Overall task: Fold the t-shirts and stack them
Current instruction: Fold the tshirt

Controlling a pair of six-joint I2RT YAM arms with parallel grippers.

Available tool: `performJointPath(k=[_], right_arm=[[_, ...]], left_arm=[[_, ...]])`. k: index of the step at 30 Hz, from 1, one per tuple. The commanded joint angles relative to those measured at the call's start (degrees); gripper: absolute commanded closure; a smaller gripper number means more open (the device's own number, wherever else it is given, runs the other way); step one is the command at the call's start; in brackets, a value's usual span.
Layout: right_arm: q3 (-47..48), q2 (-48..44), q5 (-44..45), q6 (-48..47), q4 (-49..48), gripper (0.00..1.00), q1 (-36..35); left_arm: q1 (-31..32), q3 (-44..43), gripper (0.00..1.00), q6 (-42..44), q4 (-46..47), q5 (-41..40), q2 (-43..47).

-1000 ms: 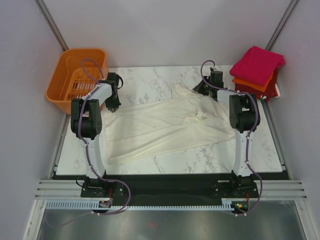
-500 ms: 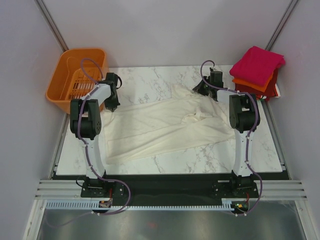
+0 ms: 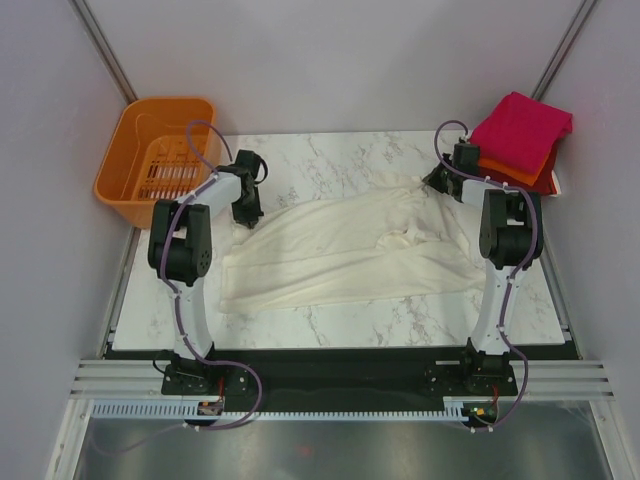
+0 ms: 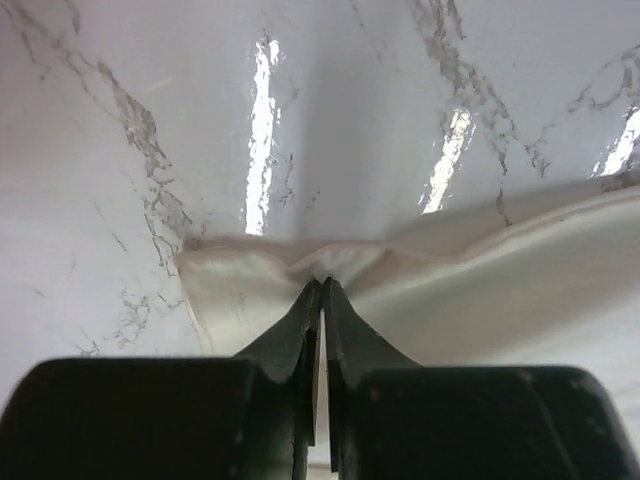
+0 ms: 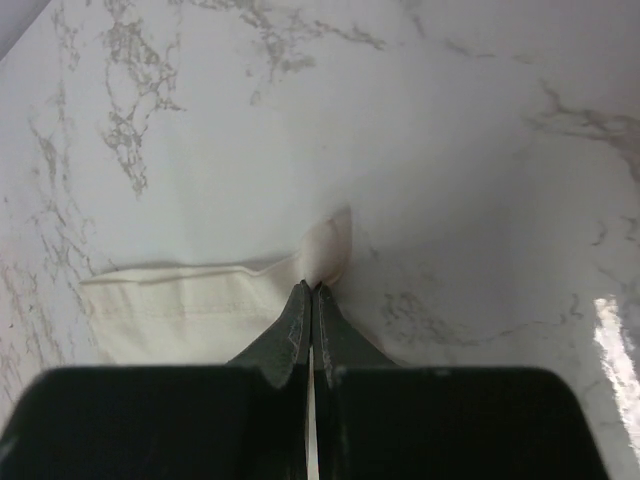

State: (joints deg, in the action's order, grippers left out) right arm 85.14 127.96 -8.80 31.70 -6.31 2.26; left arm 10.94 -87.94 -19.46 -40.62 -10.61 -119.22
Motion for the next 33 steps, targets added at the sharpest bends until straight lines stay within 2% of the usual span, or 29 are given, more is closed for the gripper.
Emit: performJointPath(k=[1, 2, 3, 4, 6, 11, 13, 21, 33], right_arm=[[-0.33, -3.16, 3.17, -1.91, 0.15, 1.0, 1.87], [-0.24, -3.16, 3.17, -2.17, 0.15, 1.0, 2.13], [-0.24, -3.07, 3.0, -2.43, 0.15, 1.0, 2.57], [-0.15, -3.07, 2.82, -2.7, 0.24, 1.0, 2.75], [0.02, -2.81, 2.3, -2.96, 0.33, 1.0, 3.18], [0.64, -1.84, 0.45, -2.88, 0.42, 1.0, 3.27], [0.81, -1.66, 0.36, -2.79, 0.42, 1.0, 3.27], [1.52, -0.7, -0.69, -2.35, 0.5, 1.0, 3.27], [1.96, -0.08, -1.05, -1.91, 0.77, 1.0, 3.19]], left_arm=[[0.4, -0.3, 0.88, -2.6, -1.48, 3.5, 0.92], [0.4, -1.26, 0.79, -2.07, -1.65, 3.06, 0.83], [0.4, -1.88, 0.52, -1.72, -1.92, 2.1, 0.74], [0.4, -2.67, 0.38, -1.2, -2.09, 1.48, 0.31], [0.22, -5.83, 0.16, 0.39, -2.62, -1.15, -0.57], [-0.65, -15.75, 0.16, 2.32, -5.69, -6.26, -5.66], [-1.18, -16.82, 0.19, 1.63, -6.57, -7.75, -6.46], [-2.77, -10.94, 0.3, -4.43, -7.1, -11.45, -5.24], [-2.85, -6.19, 0.37, -7.78, -6.58, -7.59, -4.97]])
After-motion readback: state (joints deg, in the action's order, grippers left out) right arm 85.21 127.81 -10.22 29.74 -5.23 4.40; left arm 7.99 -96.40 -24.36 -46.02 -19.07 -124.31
